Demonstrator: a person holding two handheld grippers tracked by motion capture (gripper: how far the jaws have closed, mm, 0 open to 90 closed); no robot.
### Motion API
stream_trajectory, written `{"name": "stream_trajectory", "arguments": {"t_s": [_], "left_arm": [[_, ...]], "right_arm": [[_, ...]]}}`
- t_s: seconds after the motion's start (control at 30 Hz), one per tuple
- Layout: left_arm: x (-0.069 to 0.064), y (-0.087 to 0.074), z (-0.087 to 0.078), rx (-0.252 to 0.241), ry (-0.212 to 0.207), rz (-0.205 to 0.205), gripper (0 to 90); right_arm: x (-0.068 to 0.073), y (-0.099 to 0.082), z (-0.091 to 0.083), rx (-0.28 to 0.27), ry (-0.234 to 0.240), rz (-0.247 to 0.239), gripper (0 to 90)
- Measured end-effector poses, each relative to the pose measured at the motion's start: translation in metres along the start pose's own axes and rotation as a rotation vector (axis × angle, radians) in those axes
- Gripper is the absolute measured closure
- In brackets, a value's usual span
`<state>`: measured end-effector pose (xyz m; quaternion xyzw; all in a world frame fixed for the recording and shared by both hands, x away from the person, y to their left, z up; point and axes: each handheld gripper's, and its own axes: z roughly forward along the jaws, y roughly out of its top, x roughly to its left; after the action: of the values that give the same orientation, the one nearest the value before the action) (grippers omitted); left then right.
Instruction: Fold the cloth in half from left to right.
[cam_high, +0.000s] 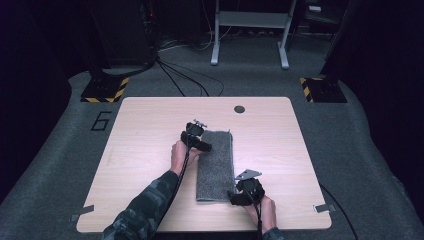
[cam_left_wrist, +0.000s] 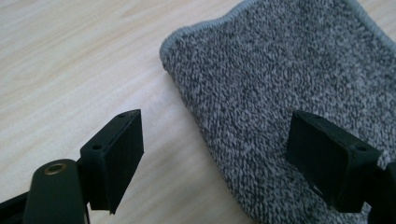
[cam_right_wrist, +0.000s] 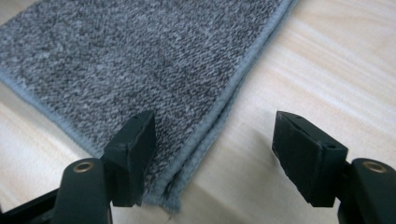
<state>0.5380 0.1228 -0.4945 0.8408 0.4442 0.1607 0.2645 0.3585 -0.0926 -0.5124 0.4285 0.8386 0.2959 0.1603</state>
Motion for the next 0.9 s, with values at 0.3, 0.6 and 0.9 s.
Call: {"name": "stream_trajectory", "arguments": {"t_s": [0.3,0.6,0.9], "left_arm": [[-0.006,-0.025,-0.003,0.000,0.011,0.003,18.1],[-0.002,-0.040,-0.015,-0.058,-0.022,-0.017,16.6],[0.021,-0.027,-0.010,-0.095,-0.026,-0.103,15.4]], "right_arm": [[0.005,-0.010,-0.008,0.005,0.027,-0.009,30.2],[-0.009,0.002,-0.015,-0.049,0.124,0.060,24.6],[-0.052,0.073,0.018,-0.105,0.047,0.100,20.2]]}}
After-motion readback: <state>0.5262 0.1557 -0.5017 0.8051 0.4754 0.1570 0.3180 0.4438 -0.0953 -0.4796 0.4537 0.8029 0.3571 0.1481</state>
